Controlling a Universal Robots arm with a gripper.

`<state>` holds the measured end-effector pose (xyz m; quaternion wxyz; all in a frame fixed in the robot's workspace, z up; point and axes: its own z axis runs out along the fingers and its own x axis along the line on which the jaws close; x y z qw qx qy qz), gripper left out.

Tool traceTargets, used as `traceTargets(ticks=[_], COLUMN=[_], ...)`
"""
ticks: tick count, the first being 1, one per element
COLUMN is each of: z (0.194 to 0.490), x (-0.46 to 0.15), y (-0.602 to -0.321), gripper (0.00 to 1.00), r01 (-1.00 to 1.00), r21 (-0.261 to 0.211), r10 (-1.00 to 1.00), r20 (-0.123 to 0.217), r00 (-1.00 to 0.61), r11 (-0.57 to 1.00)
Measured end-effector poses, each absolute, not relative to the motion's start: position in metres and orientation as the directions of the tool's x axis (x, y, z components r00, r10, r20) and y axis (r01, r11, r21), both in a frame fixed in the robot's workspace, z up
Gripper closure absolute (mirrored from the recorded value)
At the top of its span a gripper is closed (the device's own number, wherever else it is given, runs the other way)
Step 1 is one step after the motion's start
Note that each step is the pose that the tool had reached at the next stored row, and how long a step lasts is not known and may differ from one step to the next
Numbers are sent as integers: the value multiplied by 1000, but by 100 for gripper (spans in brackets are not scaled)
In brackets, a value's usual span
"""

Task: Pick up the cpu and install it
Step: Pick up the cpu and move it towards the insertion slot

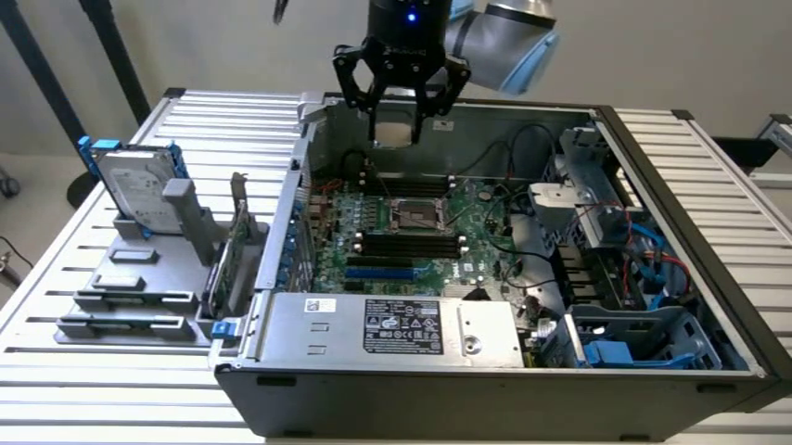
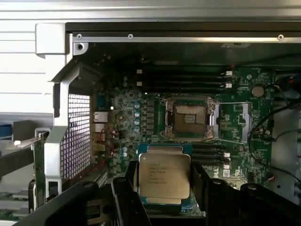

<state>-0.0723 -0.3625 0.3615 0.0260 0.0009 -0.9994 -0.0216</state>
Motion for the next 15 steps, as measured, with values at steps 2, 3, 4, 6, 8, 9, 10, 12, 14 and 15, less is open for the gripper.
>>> traceTargets(ticks=[2,3,4,6,8,9,10,12,14,15], z=[358,356,354,351,347,345,343,340,336,334], x=[-63,-59,-55,-50,-47,-46,-45,-43,-41,-41], y=[-359,-357,-355,-352,-350,-349,-348,-347,-345,-345], gripper=[45,45,45,45,45,45,45,45,45,45], r01=[-1,-1,-1,-1,0,0,1,5,7,8], r21=[43,43,43,43,43,43,43,43,43,43], r10=[-3,-3,-3,-3,-3,-2,-1,2,5,6], r20=[52,52,52,52,52,52,52,52,52,52], r00=[-999,-999,-999,-999,-999,-999,-999,-999,-999,-999], r11=[999,999,999,999,999,999,999,999,999,999])
